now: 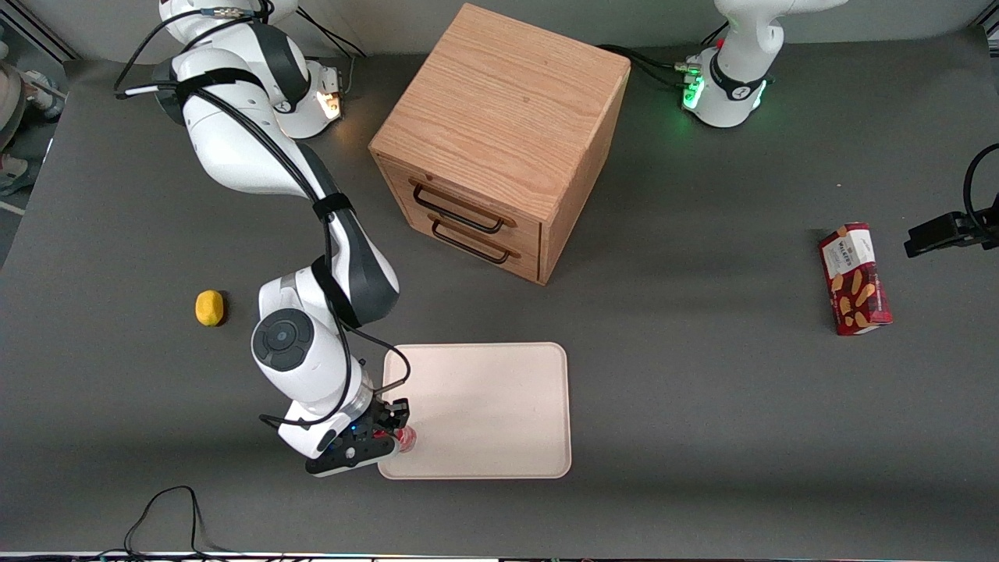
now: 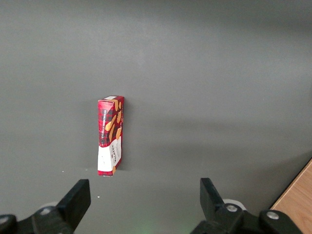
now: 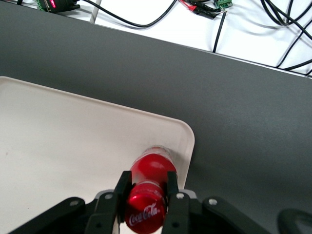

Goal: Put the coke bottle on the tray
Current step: 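Carry the bottle over the tray and lower it onto the tray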

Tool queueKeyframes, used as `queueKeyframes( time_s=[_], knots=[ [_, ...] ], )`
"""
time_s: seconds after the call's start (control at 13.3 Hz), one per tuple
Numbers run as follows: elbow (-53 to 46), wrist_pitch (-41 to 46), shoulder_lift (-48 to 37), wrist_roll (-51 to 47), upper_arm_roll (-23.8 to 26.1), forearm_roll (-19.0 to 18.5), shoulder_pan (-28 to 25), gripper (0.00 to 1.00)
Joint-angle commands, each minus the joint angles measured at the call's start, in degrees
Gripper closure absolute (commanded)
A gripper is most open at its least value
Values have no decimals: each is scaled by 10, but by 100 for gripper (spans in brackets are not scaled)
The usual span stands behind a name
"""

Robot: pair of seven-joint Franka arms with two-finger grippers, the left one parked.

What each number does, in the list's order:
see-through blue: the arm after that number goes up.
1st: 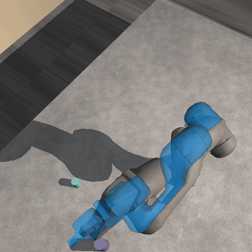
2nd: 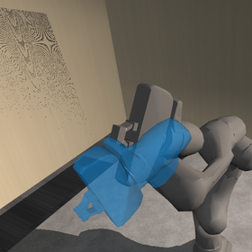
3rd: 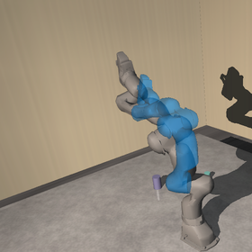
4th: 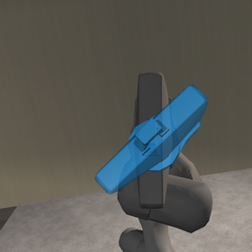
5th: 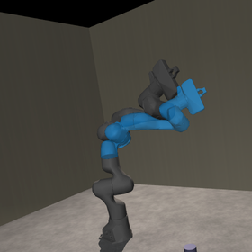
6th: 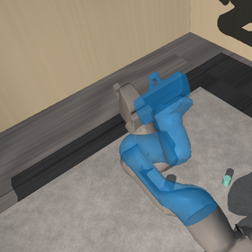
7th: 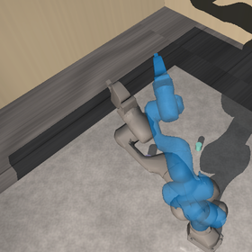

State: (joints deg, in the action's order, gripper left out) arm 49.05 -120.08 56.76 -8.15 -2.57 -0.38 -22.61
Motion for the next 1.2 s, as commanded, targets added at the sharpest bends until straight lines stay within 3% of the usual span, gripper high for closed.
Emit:
queueKeyframes(
  time_s=[0.0, 0.3, 0.38, 0.45, 0.53, 0.75, 1.13],
  knots=[
    [-10, -6, 4, -6, 1, -8, 1, 100],
    [-2, -9, 6, -8, 0, -8, 1, 98],
    [-2, -9, 6, -12, 1, -8, 1, 74],
    [-2, -9, 6, -14, 1, -7, 1, 13],
    [-2, -9, 5, -18, 1, -7, 1, 0],
    [-2, 6, -17, -36, 0, -7, 1, 0],
    [58, 192, -170, -40, 1, -7, 3, 0]
  ],
)
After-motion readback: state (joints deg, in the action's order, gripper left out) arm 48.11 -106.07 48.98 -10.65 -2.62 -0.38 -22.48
